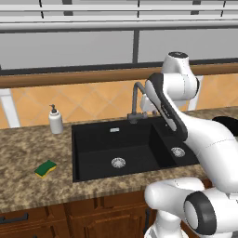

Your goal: Pick the pan and sponge and place them into the sink. Then turn on the water.

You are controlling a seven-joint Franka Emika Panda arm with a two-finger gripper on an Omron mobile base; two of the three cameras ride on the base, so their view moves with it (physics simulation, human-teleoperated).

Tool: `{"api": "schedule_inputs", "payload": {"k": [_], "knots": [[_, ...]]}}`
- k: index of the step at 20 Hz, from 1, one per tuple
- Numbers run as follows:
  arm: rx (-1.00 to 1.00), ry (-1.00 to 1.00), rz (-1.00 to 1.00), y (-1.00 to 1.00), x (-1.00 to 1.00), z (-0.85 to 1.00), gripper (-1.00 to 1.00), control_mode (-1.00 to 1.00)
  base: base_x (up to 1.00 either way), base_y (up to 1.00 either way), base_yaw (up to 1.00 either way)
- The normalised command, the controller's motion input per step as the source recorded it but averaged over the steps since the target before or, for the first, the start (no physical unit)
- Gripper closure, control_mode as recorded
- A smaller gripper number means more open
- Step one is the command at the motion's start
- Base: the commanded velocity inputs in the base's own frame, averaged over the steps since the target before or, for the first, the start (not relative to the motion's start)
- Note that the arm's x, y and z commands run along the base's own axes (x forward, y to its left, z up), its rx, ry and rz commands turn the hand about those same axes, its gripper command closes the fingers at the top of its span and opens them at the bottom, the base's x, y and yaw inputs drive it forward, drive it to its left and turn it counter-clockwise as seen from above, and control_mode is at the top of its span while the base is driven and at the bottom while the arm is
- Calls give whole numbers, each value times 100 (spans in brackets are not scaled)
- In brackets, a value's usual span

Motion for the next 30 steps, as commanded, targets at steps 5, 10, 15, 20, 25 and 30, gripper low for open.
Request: {"api": "schedule_inputs", "payload": {"k": [5, 10, 15, 20, 25, 30], "knots": [[0, -4, 0, -58, -26, -3, -100, -100, 0, 0, 0], [1, 5, -5, -100, -36, -40, -100, -100, 0, 0, 0], [1, 15, -7, -100, -31, -61, -100, -100, 0, 0, 0], [0, 21, -8, -100, 28, -68, -100, -100, 0, 0, 0], [0, 22, -16, -100, 72, -34, -100, -100, 0, 0, 0], [0, 21, -24, -100, 85, -15, -100, -100, 0, 0, 0]]}}
